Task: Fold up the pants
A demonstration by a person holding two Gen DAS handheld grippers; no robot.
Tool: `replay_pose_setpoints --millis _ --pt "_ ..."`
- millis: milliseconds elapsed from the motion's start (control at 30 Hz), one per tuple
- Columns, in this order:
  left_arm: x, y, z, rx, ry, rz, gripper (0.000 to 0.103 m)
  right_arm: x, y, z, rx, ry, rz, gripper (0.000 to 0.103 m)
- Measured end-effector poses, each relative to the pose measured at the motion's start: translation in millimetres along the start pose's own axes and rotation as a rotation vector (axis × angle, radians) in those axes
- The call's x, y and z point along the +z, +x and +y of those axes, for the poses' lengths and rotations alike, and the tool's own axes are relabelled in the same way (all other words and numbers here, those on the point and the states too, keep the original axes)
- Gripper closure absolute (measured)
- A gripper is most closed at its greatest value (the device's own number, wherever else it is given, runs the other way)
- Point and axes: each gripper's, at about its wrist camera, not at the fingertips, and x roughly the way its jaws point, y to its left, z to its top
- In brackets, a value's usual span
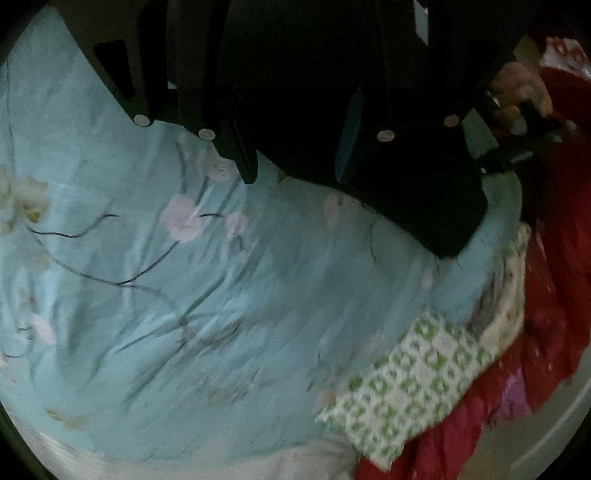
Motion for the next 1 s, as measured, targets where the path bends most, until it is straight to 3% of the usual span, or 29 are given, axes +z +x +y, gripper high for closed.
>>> replay_pose_setpoints --millis 133,200,300,467,567,633,800,1000 --pt "3.0 4.8 -0.6 0.001 -0.016 -0.025 0.047 -1.4 13.0 0.3 -0.002 -0.029 0.034 0.06" --pt "3.7 5.2 -1.2 -0.021 -0.008 -0.03 0.066 -4.7 12.1 7.2 -0.006 -0.064 0.033 0.075" --pt "0.7 -5.7 -4.0 -0.055 0.011 -0.055 0.085 -11.5 2.8 21.8 -0.045 -0.119 0.003 0.087" --pt "-6.4 -64.0 -12.2 -0.166 0.108 -0.197 0.086 -14.3 -55.3 34.7 0.007 -0.133 -0.171 0.094" --pt "-1.1 -64.0 -8.2 -0.182 0.134 -0.199 0.086 -11.5 -62.1 34.5 -0.046 -0.147 -0.23 0.094" --pt "2.0 -53.2 -6.9 -0.172 0.132 -0.176 0.086 -9.3 -50.0 28.9 -0.051 -0.124 -0.22 0.094" --pt "-1.9 -18.9 -14.4 -0.053 0.205 -0.152 0.086 -12.1 -12.5 26.8 -0.125 -0.117 -0.199 0.094" --pt "-9.3 1.4 -0.8 -0.027 0.234 -0.152 0.078 -20.2 5.5 13.5 -0.129 -0.068 -0.201 0.094"
